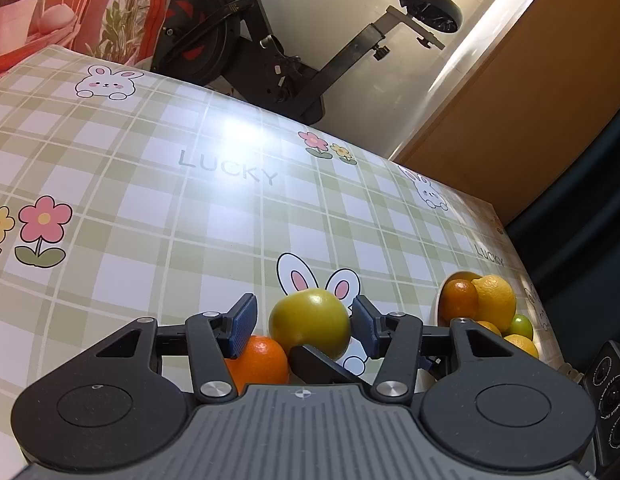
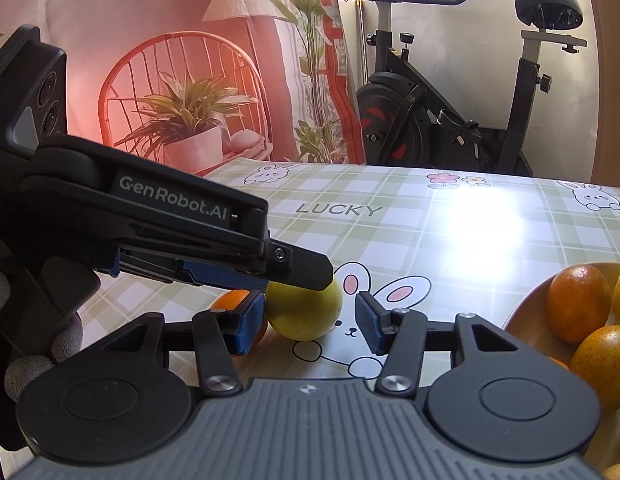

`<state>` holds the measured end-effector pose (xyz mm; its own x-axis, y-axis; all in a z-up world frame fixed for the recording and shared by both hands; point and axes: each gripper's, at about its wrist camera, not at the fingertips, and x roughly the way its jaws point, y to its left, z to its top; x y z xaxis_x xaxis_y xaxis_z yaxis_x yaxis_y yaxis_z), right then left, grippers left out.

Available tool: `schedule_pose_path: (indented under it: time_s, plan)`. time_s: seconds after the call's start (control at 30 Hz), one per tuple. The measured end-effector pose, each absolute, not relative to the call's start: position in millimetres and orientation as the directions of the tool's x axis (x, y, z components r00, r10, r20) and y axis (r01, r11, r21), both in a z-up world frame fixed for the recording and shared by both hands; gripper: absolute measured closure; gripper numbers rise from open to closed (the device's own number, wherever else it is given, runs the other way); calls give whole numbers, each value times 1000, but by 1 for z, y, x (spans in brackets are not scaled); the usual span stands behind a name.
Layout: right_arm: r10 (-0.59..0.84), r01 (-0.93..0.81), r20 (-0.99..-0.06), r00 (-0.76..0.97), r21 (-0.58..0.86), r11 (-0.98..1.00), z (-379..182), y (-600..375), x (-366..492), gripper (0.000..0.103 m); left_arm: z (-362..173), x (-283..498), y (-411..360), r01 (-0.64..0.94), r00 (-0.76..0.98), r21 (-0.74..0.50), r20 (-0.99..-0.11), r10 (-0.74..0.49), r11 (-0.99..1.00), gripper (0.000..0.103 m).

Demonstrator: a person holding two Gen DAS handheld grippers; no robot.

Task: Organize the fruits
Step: 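Close the left gripper around the pale yellow-green round fruit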

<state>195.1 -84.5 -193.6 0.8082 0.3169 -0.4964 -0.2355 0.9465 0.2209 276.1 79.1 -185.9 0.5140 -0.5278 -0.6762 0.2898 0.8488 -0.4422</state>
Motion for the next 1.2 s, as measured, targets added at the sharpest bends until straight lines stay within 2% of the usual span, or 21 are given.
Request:
schedule_pose_path:
  time_s: [0.13, 0.33, 0.8, 1.2]
  plan:
    - [326, -237, -497, 804, 234, 943, -194, -87, 196, 50, -188, 278, 76, 303, 501, -444, -679, -537, 843, 51]
    - [348, -247, -493, 797, 260, 933, -194, -92, 196, 57, -189, 275, 70, 340, 501, -420, -677, -540, 841, 55]
    - [377, -244, -514, 771, 308, 919, -195, -96, 199, 55, -184, 259, 60, 383, 526, -344, -682, -508, 858, 55]
    - [366, -244, -459, 810, 303, 921, -187, -109, 160, 55, -162, 210, 42, 399, 561, -316, -659, -502, 861, 55]
